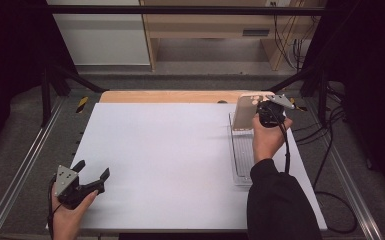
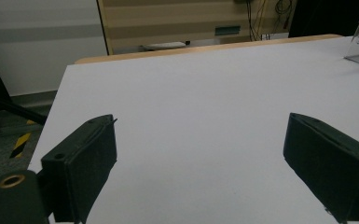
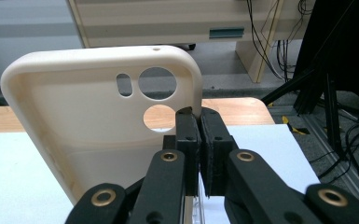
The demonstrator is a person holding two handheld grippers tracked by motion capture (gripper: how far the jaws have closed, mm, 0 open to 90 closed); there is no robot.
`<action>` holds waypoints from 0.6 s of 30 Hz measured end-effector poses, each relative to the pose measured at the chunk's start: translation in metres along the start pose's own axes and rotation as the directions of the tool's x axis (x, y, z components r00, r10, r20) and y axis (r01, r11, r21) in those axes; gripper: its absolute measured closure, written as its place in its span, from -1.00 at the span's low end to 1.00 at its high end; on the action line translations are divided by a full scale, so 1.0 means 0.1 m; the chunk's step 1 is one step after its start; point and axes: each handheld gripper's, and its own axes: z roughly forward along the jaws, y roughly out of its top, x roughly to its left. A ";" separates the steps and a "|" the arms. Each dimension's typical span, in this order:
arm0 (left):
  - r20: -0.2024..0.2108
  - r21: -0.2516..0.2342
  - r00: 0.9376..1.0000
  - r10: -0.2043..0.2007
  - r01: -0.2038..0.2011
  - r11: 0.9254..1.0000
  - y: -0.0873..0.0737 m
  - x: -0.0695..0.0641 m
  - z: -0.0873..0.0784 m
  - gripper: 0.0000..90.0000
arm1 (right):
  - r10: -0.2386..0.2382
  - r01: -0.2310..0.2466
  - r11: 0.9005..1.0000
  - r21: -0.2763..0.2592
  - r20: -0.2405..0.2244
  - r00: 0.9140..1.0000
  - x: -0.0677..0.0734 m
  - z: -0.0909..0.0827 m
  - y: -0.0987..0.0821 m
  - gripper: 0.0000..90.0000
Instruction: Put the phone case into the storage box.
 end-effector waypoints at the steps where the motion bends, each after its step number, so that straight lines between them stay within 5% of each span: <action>1: 0.000 0.000 1.000 -0.001 0.001 1.000 0.00 0.00 0.00 -0.80 | 0.002 -0.002 1.000 0.002 0.001 1.000 0.00 0.00 -0.01 0.95; 18: 0.002 0.001 1.000 -0.002 0.002 1.000 0.00 0.00 0.00 -0.80 | 0.023 -0.023 1.000 0.014 0.004 1.000 0.00 0.02 -0.10 0.94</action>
